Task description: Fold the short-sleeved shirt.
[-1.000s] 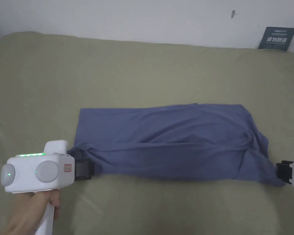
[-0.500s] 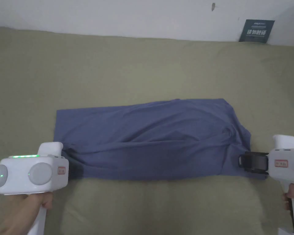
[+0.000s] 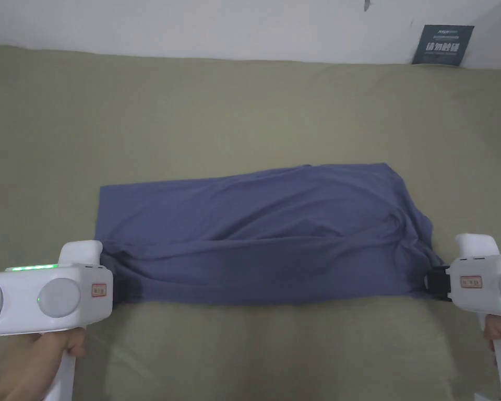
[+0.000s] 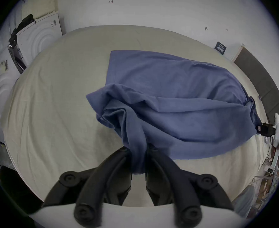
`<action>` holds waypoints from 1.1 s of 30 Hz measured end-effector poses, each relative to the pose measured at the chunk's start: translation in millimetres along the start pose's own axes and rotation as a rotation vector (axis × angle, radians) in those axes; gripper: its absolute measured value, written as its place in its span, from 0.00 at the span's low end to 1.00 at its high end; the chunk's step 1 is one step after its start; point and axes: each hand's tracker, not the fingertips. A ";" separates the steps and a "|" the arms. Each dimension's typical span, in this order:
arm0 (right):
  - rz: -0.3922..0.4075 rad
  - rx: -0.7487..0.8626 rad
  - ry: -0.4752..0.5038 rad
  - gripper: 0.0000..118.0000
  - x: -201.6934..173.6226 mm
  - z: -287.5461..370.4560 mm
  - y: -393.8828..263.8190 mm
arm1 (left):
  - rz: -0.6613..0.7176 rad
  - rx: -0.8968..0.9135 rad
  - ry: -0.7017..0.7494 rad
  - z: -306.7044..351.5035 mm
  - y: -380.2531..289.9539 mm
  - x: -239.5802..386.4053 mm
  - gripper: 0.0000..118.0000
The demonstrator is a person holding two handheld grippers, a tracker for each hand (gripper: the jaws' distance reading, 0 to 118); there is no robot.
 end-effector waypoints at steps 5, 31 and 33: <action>-0.013 0.016 0.012 0.12 5.7 23.9 -11.0 | 0.003 0.008 0.001 9.4 -2.9 -7.0 0.14; -0.049 0.062 -0.021 0.94 -10.4 76.1 -64.4 | 0.016 0.025 -0.029 46.1 -25.5 -50.3 1.00; -0.065 0.108 -0.006 0.91 -17.0 89.5 -54.8 | -0.002 0.118 0.000 57.3 -24.5 -51.5 1.00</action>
